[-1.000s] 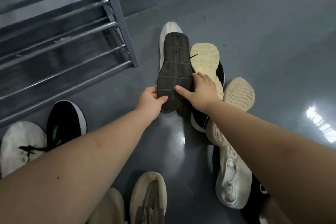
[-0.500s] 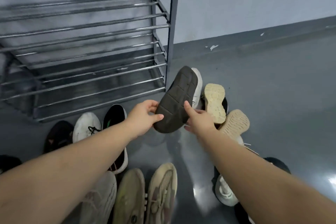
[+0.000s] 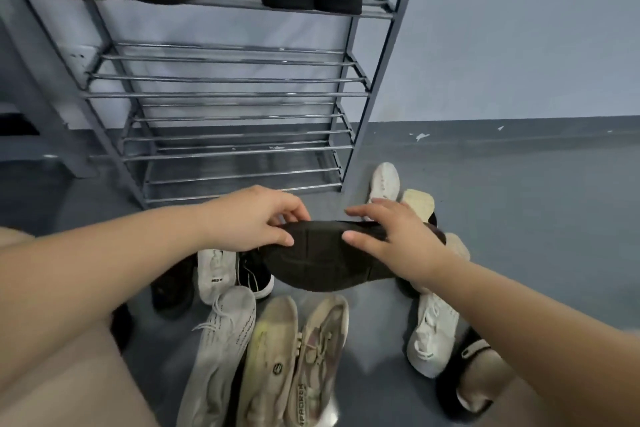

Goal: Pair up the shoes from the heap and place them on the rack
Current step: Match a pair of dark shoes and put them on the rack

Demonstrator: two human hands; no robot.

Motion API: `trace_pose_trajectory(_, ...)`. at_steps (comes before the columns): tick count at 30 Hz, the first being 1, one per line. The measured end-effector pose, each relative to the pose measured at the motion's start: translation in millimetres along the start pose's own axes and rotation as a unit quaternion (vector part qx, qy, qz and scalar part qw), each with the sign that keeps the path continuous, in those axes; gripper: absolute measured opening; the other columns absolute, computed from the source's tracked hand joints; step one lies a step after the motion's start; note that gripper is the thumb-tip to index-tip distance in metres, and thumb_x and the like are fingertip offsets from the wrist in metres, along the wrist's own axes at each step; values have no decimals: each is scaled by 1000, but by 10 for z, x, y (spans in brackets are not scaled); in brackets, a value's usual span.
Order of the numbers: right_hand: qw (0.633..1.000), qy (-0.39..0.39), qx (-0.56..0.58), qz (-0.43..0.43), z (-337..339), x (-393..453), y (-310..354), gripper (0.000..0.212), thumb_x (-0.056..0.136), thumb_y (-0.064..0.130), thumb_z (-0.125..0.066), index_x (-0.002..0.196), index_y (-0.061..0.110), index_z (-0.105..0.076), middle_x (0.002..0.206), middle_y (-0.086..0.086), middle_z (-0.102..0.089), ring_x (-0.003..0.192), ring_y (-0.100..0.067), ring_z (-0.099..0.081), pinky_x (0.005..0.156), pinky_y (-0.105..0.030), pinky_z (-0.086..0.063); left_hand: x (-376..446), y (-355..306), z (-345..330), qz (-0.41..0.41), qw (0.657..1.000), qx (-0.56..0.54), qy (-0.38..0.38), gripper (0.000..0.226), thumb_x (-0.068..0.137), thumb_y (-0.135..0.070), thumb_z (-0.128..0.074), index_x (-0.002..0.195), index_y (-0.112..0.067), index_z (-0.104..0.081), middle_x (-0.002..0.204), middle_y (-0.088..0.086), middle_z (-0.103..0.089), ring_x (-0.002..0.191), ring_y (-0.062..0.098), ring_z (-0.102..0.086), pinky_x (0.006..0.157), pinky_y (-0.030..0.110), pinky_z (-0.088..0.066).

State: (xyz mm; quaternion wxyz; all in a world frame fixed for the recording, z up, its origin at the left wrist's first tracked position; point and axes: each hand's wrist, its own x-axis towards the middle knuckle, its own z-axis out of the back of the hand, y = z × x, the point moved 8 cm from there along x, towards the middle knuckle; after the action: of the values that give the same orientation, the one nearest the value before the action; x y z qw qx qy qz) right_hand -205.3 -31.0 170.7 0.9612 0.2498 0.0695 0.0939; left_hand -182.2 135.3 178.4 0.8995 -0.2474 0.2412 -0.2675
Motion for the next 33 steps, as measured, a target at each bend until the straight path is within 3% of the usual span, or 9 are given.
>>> trace_pose_trajectory(2, 997, 37, 60, -20, -95, -94, 19, 31, 89, 44, -58, 114, 27, -63, 106, 10, -66, 102, -8, -57, 94, -29, -43, -32, -35, -41, -15, 1000, -16, -1, 28, 85, -21, -67, 109, -34, -61, 95, -21, -60, 88, -3, -60, 83, 15, -48)
trace_pose_trajectory(5, 993, 27, 109, -46, -87, -117, 14, 19, 91, 39, -58, 104, 27, -64, 93, 12, -65, 90, -5, -59, 77, -17, -43, -25, -68, 11, -26, 999, -39, -19, 28, 85, -19, -67, 110, -32, -63, 94, -20, -62, 84, -4, -59, 76, 4, -44)
trace_pose_trajectory(10, 979, -35, 185, -82, 16, -189, -62, 12, 95, 34, -52, 97, 30, -64, 86, 19, -64, 80, 6, -58, 65, 0, -40, -38, 89, 194, -21, 971, -214, -103, 20, 85, -23, -66, 104, -29, -63, 101, -6, -69, 96, 12, -65, 93, 27, -51)
trace_pose_trajectory(15, 959, -26, 255, -124, -34, -297, -106, 18, 98, 33, -47, 95, 31, -65, 85, 20, -65, 70, 16, -58, 58, 4, -38, 37, 132, -5, 23, 914, -397, -77, 12, 92, -16, -57, 102, -17, -61, 93, 2, -70, 83, 15, -68, 75, 30, -59)
trace_pose_trajectory(18, 956, -56, 254, -138, -17, -311, -121, 22, 91, 43, -54, 111, 36, -58, 100, 24, -61, 97, 5, -57, 78, 1, -40, 93, 117, -94, 49, 872, -482, -73, 12, 93, -13, -53, 102, -10, -60, 84, 4, -69, 65, 8, -69, 59, 24, -58)
trace_pose_trajectory(21, 975, -34, 205, -80, -75, -298, 17, 85, 63, 63, -67, 138, 37, -37, 129, 19, -47, 122, 1, -43, 103, -21, -34, 127, 95, -143, 62, 856, -507, -75, 10, 95, -14, -52, 96, -12, -61, 82, 4, -68, 60, 7, -68, 54, 22, -56)
trace_pose_trajectory(24, 993, -12, 116, -26, -178, -261, 147, 110, 60, 59, -77, 148, 34, -17, 142, 14, -31, 131, 2, -28, 107, -19, -25, 165, 52, -191, 67, 848, -520, -72, 11, 94, -16, -53, 91, -15, -63, 83, 3, -68, 61, 9, -67, 55, 23, -57)
trace_pose_trajectory(30, 991, -67, 115, -19, -116, -157, 109, 102, 62, 55, -79, 147, 33, -27, 138, 10, -39, 127, 1, -33, 104, -18, -26, 207, 60, -204, 96, 826, -548, -94, 14, 92, -26, -56, 90, -15, -63, 82, 3, -67, 65, 12, -67, 57, 24, -56)
trace_pose_trajectory(33, 969, -34, 235, -73, -133, -103, 12, 98, 56, 60, -77, 143, 36, -37, 133, 10, -48, 123, -3, -45, 105, -25, -37, 242, 112, -140, 97, 852, -497, -133, 33, 89, -46, -54, 106, -18, -59, 99, 5, -64, 78, 15, -63, 74, 29, -53)
